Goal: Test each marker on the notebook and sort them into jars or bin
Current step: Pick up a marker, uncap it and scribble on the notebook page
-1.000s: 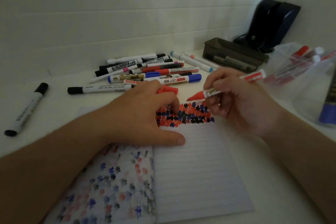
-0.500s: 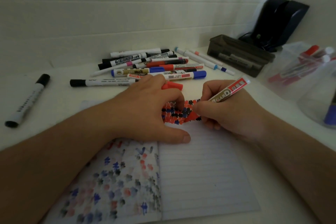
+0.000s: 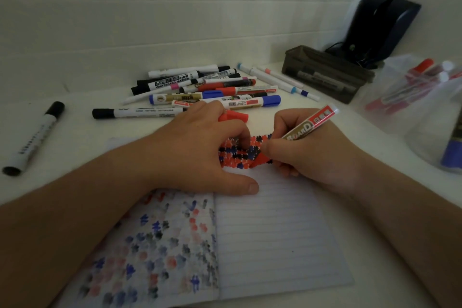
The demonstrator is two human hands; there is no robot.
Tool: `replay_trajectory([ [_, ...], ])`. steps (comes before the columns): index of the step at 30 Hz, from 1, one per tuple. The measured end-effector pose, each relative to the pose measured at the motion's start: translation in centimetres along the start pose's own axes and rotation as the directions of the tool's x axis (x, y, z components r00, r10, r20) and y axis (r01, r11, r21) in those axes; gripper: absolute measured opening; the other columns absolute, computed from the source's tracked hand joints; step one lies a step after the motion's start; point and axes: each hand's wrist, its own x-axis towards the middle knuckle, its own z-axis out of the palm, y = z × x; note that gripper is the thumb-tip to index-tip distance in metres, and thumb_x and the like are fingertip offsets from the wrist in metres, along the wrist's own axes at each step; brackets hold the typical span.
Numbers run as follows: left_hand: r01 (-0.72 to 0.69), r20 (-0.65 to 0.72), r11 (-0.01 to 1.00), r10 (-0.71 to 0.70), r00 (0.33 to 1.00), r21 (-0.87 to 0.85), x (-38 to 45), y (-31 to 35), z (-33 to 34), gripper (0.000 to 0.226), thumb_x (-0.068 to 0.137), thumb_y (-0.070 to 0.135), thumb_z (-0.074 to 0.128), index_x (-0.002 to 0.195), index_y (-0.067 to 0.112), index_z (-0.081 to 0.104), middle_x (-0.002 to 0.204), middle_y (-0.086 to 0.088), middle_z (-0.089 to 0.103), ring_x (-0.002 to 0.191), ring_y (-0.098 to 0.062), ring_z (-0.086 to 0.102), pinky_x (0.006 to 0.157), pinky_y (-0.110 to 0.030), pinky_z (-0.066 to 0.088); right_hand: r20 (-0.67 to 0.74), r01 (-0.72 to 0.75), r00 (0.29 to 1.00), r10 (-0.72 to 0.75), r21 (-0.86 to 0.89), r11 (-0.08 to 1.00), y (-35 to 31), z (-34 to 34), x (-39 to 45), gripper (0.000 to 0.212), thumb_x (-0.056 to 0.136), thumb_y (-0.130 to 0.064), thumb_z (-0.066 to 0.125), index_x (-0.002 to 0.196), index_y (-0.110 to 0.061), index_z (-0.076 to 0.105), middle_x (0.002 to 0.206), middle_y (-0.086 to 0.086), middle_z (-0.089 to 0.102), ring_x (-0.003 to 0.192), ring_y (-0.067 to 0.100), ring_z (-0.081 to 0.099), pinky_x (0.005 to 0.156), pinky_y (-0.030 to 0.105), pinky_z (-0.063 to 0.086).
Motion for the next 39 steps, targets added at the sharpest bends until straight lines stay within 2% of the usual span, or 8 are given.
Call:
replay_trajectory([
  [7,-0.003,-0.011,1.000,0.003,1.000,0.008,0.1,0.0,0.0,0.075,0.059,0.099,0.050,0.122,0.057,0.042,0.105,0.028,0.028,0.102,-0.007,0.031,0.086,-0.031,0.035,-0.033,0.007,0.999,-0.008,-0.017,1.000,0.1,0.0,0.0,0.026,0.088,-0.002,0.071,0.067,-0.009,0.056,0.055,0.005,0.063,0.046,0.014,0.057,0.043,0.021,0.044],
  [13,0.013,0.009,1.000,-0.013,1.000,0.004,0.0,0.1,-0.1,0.075,0.060,0.098,0.050,0.123,0.058,0.041,0.109,0.020,0.031,0.107,-0.007,0.032,0.090,-0.031,0.037,-0.030,0.007,1.000,-0.007,-0.001,1.000,0.1,0.1,0.1,0.025,0.088,-0.005,0.072,0.069,-0.009,0.057,0.057,0.006,0.065,0.047,0.015,0.058,0.045,0.022,0.048],
  [29,0.005,-0.014,1.000,-0.005,1.000,0.014,-0.2,0.1,0.0,0.076,0.062,0.099,0.045,0.126,0.059,0.038,0.112,0.019,0.034,0.109,-0.008,0.032,0.093,-0.033,0.038,-0.014,0.010,1.000,-0.010,-0.006,1.000,0.5,-0.1,0.4,0.024,0.088,-0.004,0.071,0.069,-0.008,0.056,0.058,0.008,0.064,0.046,0.016,0.057,0.044,0.023,0.044],
  [31,-0.012,-0.059,0.999,0.009,0.998,-0.045,-0.4,0.2,0.1,0.063,0.078,0.086,0.049,0.132,0.057,0.034,0.116,0.019,0.038,0.112,-0.007,0.034,0.096,-0.033,0.036,-0.011,-0.006,1.000,0.008,0.105,0.994,0.7,-0.3,0.6,0.028,0.086,-0.002,0.071,0.065,-0.012,0.055,0.056,0.010,0.059,0.045,0.016,0.051,0.042,0.025,0.040],
  [33,-0.035,-0.123,0.976,0.008,0.992,-0.214,-0.4,0.1,0.2,0.041,0.100,0.048,0.051,0.137,0.050,0.034,0.116,0.020,0.045,0.112,-0.001,0.041,0.094,-0.028,0.039,0.004,-0.006,1.000,0.005,0.340,0.940,0.9,-0.9,0.8,0.028,0.082,-0.001,0.072,0.065,-0.014,0.053,0.054,0.008,0.049,0.042,0.015,0.041,0.041,0.022,0.033],
  [35,-0.039,-0.182,0.941,-0.024,0.983,-0.336,-0.4,-0.1,0.1,0.040,0.106,0.019,0.044,0.135,0.044,0.032,0.115,0.022,0.054,0.110,0.007,0.051,0.086,-0.017,0.045,0.033,0.037,0.997,-0.064,0.518,0.855,1.3,-1.8,1.0,0.023,0.082,-0.002,0.074,0.073,-0.013,0.056,0.055,0.006,0.044,0.041,0.014,0.034,0.040,0.021,0.026],
  [37,-0.041,-0.213,0.917,-0.048,0.976,-0.398,-0.3,-0.3,0.0,0.037,0.107,0.016,0.043,0.131,0.040,0.030,0.114,0.023,0.063,0.106,0.016,0.055,0.080,-0.011,0.046,0.063,0.071,0.989,-0.135,0.597,0.799,1.4,-2.6,0.9,0.022,0.083,-0.007,0.081,0.080,-0.014,0.060,0.059,0.005,0.047,0.044,0.014,0.035,0.042,0.024,0.024],
  [39,-0.050,-0.214,0.888,-0.056,0.975,-0.457,-0.3,-0.5,-0.1,0.028,0.105,0.020,0.048,0.121,0.038,0.035,0.112,0.026,0.068,0.105,0.014,0.059,0.085,-0.015,0.048,0.072,0.079,0.984,-0.161,0.636,0.767,1.5,-2.9,0.9,0.020,0.079,-0.016,0.083,0.084,-0.014,0.063,0.064,0.004,0.052,0.050,0.014,0.040,0.044,0.024,0.028],
])
